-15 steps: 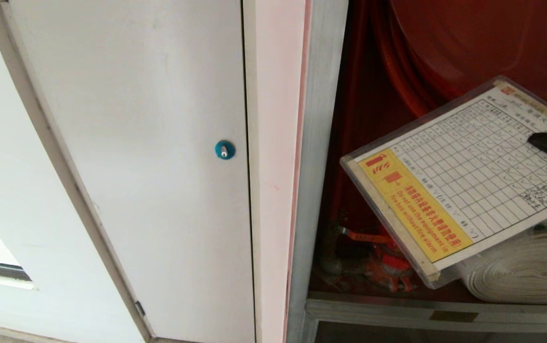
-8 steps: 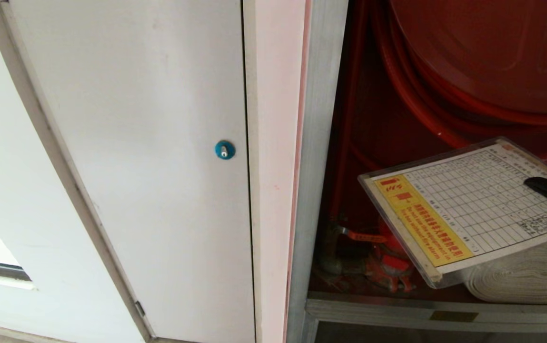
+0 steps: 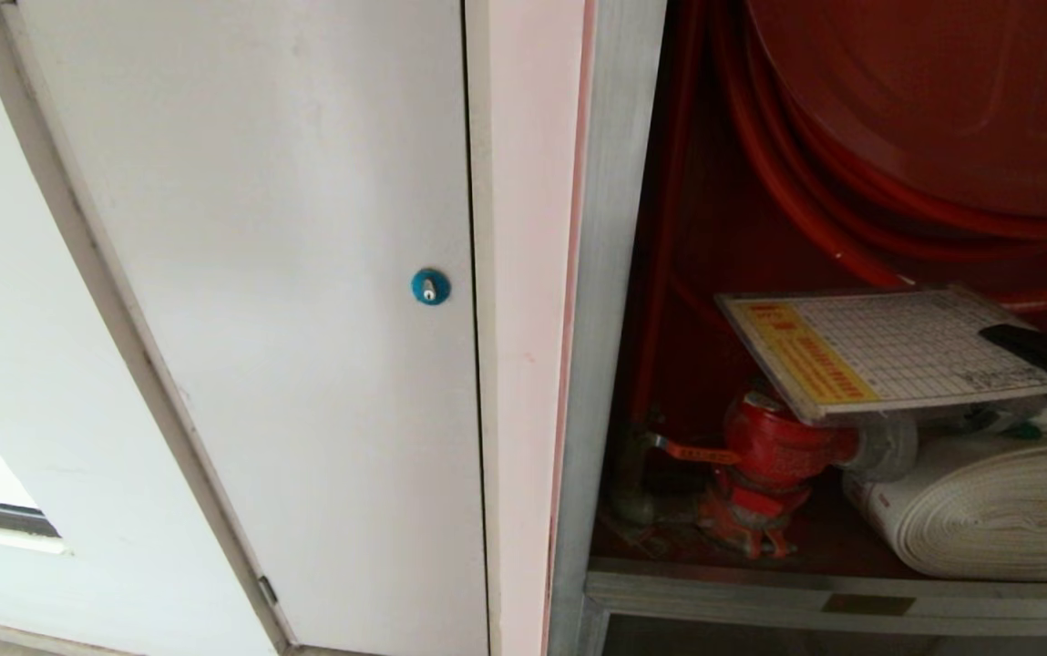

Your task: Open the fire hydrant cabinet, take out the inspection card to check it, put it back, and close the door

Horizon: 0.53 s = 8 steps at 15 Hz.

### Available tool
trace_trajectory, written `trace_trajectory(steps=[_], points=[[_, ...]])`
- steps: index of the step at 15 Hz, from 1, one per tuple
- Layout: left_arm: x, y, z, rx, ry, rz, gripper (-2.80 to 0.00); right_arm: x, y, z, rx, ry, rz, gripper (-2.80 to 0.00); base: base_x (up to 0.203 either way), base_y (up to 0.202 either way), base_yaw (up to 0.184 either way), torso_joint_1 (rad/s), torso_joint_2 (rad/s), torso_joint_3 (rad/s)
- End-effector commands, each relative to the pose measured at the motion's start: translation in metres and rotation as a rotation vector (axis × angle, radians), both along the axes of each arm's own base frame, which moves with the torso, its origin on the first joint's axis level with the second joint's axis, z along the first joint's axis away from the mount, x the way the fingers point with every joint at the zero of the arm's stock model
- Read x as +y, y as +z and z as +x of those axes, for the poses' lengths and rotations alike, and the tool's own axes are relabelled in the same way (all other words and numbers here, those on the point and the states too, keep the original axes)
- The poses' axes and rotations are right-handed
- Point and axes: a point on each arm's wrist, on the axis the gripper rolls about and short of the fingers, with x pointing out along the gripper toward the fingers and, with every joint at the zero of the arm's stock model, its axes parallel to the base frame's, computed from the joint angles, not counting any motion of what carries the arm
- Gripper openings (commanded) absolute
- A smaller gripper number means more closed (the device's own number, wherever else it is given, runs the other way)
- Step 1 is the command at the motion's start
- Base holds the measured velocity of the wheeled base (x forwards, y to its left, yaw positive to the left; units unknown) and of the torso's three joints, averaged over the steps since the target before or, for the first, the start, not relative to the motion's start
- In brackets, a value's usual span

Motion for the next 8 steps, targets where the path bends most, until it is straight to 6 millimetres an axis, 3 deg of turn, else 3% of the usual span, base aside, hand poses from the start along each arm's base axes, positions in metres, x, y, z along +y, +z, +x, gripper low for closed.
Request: trace_trajectory(steps=[1,8], points=[[0.000,0.000,0.000,0.000,-0.001,0.001,-2.80,-0.003,-0.008,0.019,0.062,-0.018,0.017,-2.80,0.000,0.000,0.000,0.000,0.00,0.000],[0.000,0.000,0.000,0.001,-0.001,0.001,-2.80,-0.004,-0.018,0.015,0.100,-0.027,0.035,-2.80,0.000,0.000,0.000,0.000,0.00,0.000]])
